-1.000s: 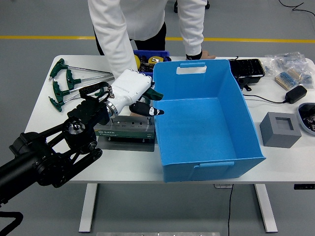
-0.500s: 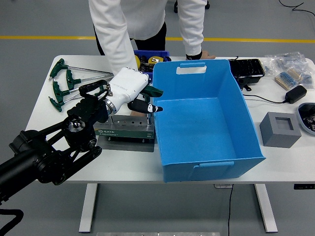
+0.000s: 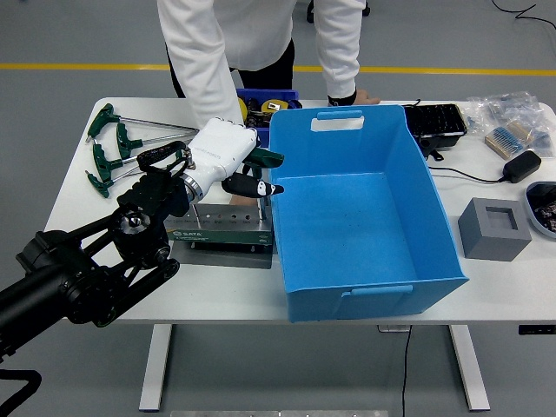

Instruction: Lift tool from toolbox,place it in box,lift tool from toolbox,place it in box

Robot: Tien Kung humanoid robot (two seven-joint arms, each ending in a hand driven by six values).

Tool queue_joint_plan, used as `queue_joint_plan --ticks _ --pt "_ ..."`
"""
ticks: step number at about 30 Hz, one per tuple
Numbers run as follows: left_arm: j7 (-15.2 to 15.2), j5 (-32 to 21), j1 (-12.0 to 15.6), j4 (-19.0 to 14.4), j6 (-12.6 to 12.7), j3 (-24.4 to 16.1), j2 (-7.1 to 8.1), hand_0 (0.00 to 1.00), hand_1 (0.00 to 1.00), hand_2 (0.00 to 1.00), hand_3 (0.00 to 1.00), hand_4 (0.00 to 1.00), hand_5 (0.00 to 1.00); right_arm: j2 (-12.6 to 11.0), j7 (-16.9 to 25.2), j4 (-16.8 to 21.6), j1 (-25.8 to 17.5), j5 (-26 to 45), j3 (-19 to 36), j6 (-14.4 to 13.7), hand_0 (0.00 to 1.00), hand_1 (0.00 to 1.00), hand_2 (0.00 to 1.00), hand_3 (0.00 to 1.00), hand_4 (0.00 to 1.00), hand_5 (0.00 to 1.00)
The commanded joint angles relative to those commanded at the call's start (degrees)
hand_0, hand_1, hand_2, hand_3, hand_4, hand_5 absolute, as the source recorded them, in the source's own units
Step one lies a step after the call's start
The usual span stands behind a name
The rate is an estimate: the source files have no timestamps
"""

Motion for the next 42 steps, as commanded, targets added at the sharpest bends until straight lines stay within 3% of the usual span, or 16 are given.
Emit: queue_joint_plan --ticks 10,11,16,22,23,28,29,34,35,40,42 --pt "0.12 0.0 -0.04 0.78 4.41 0.22 0.12 0.273 0.025 0.063 0.074 0.998 0.772 -0.03 0.0 0.0 -0.04 -0.28 0.1 -0.02 0.728 0.687 0.782 0.761 0.941 0.873" --pt "0.15 0.0 -0.06 0.79 5.33 0.19 0.16 0.267 0.002 0.028 0.026 0.998 0.777 -0.03 -0.01 0.0 -0.04 -0.37 0.14 -0.02 0.726 0.686 0.782 0.76 0.94 0.871" --pt "-0.08 0.0 0.02 0.48 8.85 0.24 0.49 0.267 0.002 0.028 0.026 0.998 0.777 -0.03 -0.03 0.0 -0.15 -0.67 0.31 -0.02 0.726 0.686 0.782 0.76 0.94 0.871" --pt "-0.53 0.0 0.31 -0.3 10.01 0.25 1.01 0.26 0.002 0.005 0.002 0.987 0.798 -0.01 -0.13 0.0 -0.29 -1.01 0.55 0.02 0.727 0.686 0.78 0.758 0.939 0.87" --pt "-0.58 0.0 0.35 -0.48 10.04 0.25 1.09 0.261 0.002 0.005 0.002 0.904 0.733 0.02 -0.16 0.0 -0.3 -1.05 0.6 -0.01 0.726 0.685 0.78 0.757 0.939 0.872" --pt "-1.03 0.0 0.69 -1.53 9.73 0.0 1.66 0.261 0.002 0.005 0.002 0.904 0.733 0.09 -0.33 0.0 -0.36 -1.46 0.82 -0.06 0.726 0.685 0.78 0.757 0.939 0.872" --pt "-1.21 0.0 0.8 -1.91 9.55 -0.1 1.84 0.261 0.002 0.004 0.002 0.82 0.635 0.11 -0.36 0.0 -0.37 -1.55 0.91 -0.09 0.726 0.685 0.78 0.757 0.939 0.871" --pt "-2.04 0.0 1.09 -4.14 9.53 -0.43 2.77 0.261 0.002 0.004 0.002 0.82 0.635 0.19 -0.49 0.0 -0.42 -2.03 1.43 -0.15 0.726 0.685 0.78 0.757 0.939 0.871" --pt "-2.3 0.0 1.08 -4.57 9.9 -0.43 2.92 0.258 0.002 0.003 0.005 0.762 0.523 0.19 -0.5 0.0 -0.42 -2.12 1.53 -0.15 0.726 0.685 0.78 0.756 0.939 0.87" --pt "-4.08 0.0 0.96 -7.59 11.59 -0.26 3.67 0.258 0.002 0.003 0.005 0.762 0.523 0.24 -0.56 0.0 -0.52 -2.34 1.84 -0.17 0.726 0.685 0.78 0.756 0.939 0.87" --pt "-4.35 0.0 0.92 -8.32 11.7 -0.3 3.77 0.25 0.002 0.002 0.006 0.751 0.478 0.26 -0.57 0.0 -0.56 -2.32 1.83 -0.17 0.726 0.685 0.78 0.757 0.938 0.87"
